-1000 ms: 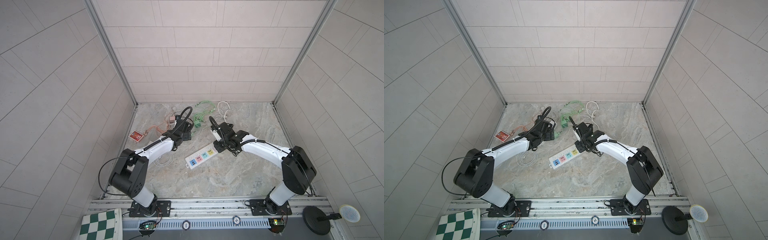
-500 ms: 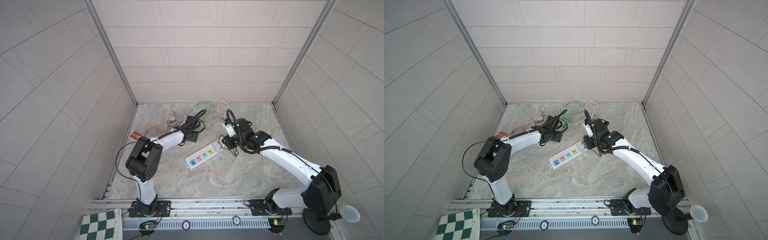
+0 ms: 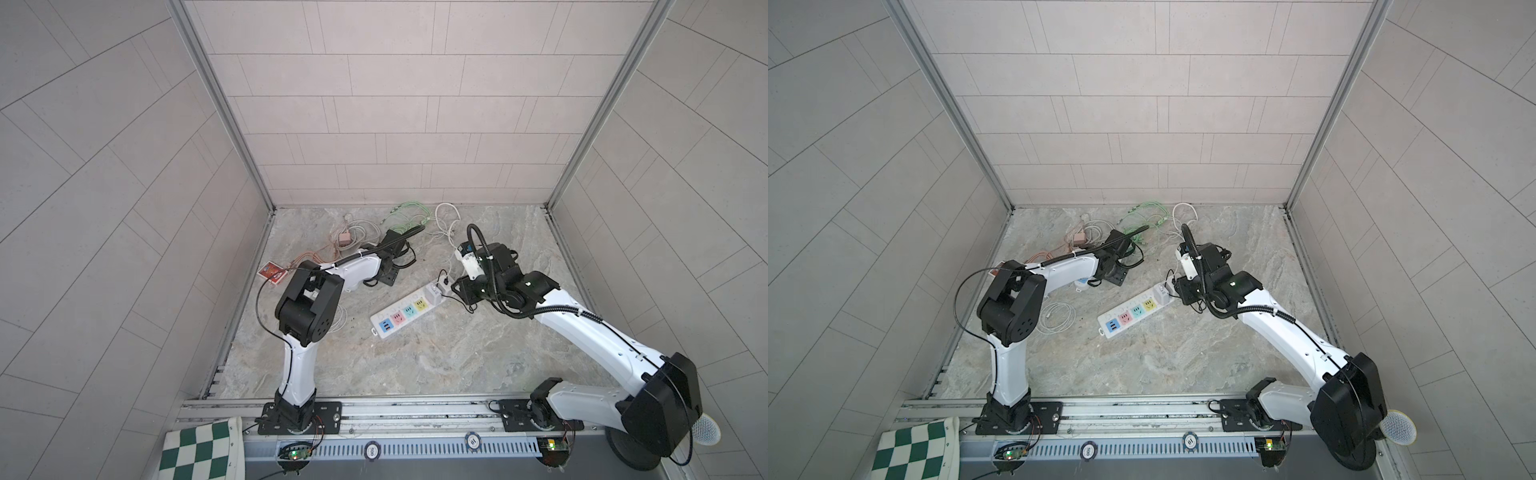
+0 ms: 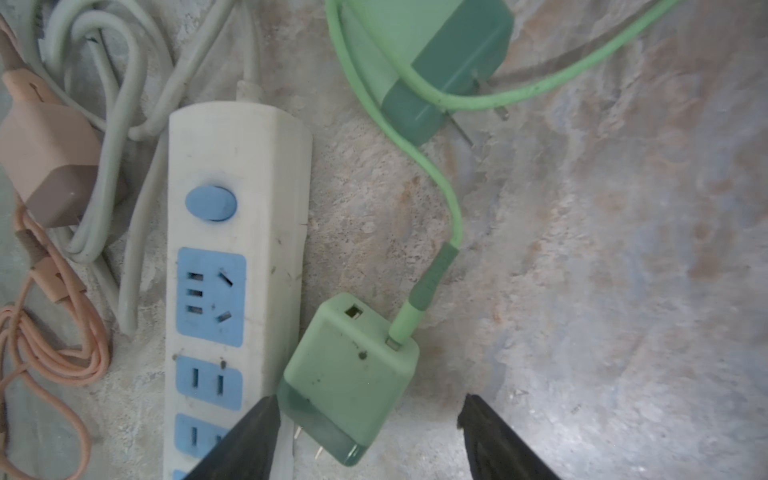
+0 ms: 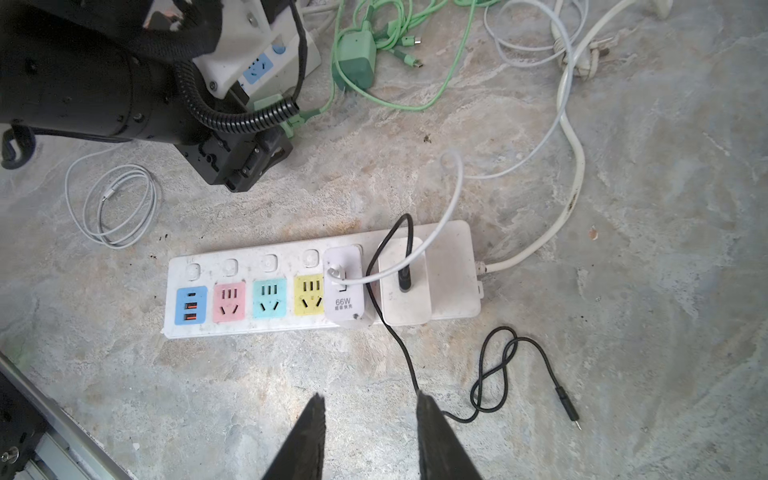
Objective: Insert plugs into power strip
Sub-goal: Pick up the plug from the top-center of the table.
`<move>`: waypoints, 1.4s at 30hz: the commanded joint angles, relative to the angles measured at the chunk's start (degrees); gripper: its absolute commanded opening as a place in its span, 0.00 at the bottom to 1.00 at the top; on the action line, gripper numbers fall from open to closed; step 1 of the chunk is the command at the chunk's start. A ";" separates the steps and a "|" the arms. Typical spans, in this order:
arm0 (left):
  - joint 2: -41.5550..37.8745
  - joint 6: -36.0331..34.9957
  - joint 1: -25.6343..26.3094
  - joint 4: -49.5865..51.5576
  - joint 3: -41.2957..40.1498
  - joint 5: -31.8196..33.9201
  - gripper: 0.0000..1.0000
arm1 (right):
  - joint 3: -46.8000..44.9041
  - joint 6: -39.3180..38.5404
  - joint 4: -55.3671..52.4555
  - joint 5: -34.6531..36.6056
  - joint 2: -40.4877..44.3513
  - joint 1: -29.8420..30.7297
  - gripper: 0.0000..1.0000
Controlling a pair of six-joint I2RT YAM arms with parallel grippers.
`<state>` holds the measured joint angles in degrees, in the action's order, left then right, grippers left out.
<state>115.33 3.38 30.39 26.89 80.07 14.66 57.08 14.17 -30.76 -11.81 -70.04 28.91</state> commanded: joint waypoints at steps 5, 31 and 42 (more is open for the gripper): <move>3.96 -3.28 -0.36 4.53 5.46 3.89 0.76 | -0.21 0.26 -0.71 -0.42 1.54 -0.34 0.37; 7.14 -1.42 0.51 15.98 8.15 -6.22 0.69 | -0.14 0.46 -0.35 -1.30 1.41 -1.49 0.37; 5.34 1.09 -0.36 14.25 5.98 -7.89 0.43 | 1.43 2.62 -1.98 -2.95 2.45 -3.18 0.37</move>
<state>121.43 3.49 30.37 38.33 88.95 7.92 57.10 15.46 -31.00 -13.72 -69.23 26.50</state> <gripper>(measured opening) 0.466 0.369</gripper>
